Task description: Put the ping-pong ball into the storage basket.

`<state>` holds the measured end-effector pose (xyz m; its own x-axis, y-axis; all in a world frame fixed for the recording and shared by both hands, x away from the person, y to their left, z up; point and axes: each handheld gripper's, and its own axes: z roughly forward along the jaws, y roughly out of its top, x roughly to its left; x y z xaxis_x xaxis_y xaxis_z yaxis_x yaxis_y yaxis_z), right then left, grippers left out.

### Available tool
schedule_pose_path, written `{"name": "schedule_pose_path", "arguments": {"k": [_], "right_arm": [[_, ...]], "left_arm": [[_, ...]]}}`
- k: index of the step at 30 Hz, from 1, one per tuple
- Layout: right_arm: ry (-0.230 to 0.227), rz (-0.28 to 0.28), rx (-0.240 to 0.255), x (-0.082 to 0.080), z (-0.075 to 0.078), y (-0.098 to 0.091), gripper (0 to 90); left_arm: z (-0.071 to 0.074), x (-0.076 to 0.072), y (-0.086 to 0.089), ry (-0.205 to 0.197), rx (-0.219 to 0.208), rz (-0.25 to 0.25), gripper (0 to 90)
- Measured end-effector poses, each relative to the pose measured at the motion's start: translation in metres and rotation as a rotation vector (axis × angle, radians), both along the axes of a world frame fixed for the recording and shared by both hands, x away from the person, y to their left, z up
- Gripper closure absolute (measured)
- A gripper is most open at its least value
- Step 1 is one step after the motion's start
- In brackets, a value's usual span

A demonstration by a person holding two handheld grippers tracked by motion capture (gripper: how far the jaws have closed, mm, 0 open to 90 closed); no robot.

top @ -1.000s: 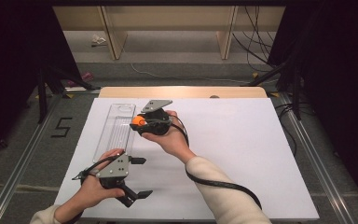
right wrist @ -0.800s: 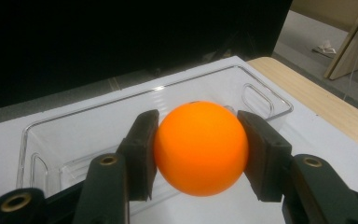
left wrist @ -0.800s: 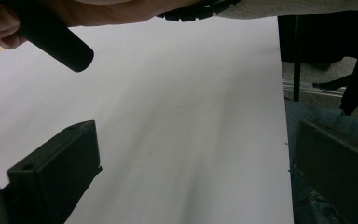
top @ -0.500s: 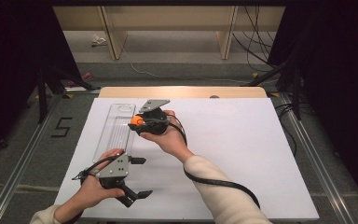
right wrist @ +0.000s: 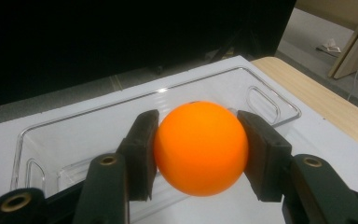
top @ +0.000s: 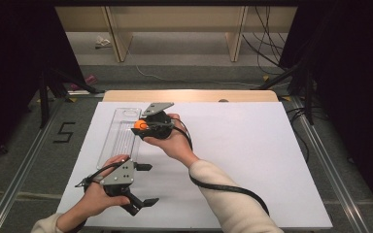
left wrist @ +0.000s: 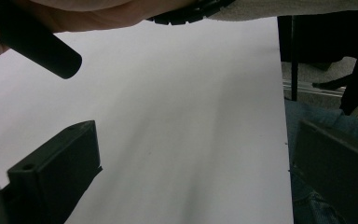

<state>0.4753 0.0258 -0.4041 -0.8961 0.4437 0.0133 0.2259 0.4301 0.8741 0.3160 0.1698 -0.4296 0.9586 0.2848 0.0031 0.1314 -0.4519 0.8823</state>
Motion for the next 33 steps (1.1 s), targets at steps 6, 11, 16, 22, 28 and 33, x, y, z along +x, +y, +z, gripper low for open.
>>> {"name": "schedule_pose_path", "arguments": {"k": [6, 11, 16, 22, 28, 33], "right_arm": [[0.004, 0.003, -0.004, 0.001, -0.001, 0.003, 51.5], [0.004, 0.012, -0.006, 0.001, -0.001, 0.006, 51.6], [0.005, 0.013, -0.007, 0.002, -0.002, 0.009, 51.5], [0.005, 0.017, -0.007, 0.003, -0.001, 0.012, 51.6], [0.006, 0.021, -0.010, 0.004, -0.002, 0.015, 51.5], [0.010, 0.026, -0.014, 0.005, -0.003, 0.017, 51.5]], "left_arm": [[0.000, 0.000, 0.000, 0.000, 0.000, 0.000, 0.8], [0.000, 0.000, 0.000, 0.000, 0.000, 0.000, 0.8], [0.000, 0.000, 0.000, 0.000, -0.001, -0.001, 0.8], [0.000, 0.000, 0.000, -0.001, 0.000, -0.001, 0.8], [0.000, 0.000, 0.000, -0.001, 0.000, -0.001, 0.9], [0.000, 0.000, 0.000, -0.001, 0.000, -0.001, 0.9]]}}
